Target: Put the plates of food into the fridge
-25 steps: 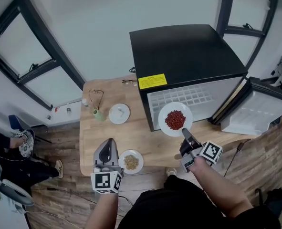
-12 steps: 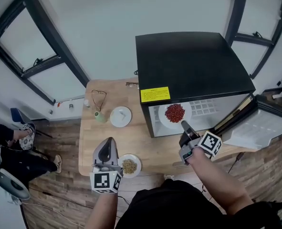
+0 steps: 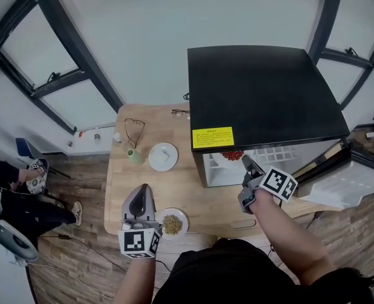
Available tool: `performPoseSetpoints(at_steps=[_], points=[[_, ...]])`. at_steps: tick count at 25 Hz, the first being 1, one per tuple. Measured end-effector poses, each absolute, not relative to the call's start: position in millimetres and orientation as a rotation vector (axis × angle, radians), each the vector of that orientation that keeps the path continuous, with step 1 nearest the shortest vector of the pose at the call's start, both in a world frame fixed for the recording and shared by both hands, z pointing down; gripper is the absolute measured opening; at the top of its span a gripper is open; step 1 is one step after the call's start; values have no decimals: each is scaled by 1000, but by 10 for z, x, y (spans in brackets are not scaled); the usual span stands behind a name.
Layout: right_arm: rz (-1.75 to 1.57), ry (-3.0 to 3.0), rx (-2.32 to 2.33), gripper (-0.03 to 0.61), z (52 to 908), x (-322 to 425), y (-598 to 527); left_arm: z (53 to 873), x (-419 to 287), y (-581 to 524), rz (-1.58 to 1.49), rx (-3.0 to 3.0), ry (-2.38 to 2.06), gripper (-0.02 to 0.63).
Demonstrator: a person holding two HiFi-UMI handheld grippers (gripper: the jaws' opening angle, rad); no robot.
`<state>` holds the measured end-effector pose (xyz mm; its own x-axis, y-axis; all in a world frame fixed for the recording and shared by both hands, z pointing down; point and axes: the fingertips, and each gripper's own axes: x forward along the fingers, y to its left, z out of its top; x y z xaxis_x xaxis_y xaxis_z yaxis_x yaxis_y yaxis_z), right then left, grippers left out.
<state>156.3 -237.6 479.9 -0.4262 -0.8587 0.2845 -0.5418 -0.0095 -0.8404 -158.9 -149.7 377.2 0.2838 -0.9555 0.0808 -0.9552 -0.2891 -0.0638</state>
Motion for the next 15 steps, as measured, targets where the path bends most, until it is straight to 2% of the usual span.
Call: performPoseSetpoints(at_steps=[7, 11, 15], points=[[-1280, 2151, -1752, 80, 4772, 1681, -2582, 3832, -1449, -1621, -193, -2539, 1831, 3], [-1201, 2298, -1887, 158, 4780, 1722, -2656, 3853, -1386, -1662, -199, -2543, 1827, 3], [-1123, 2386, -2024, 193, 4836, 1809, -2648, 3867, -1352, -1687, -204, -2539, 1842, 3]])
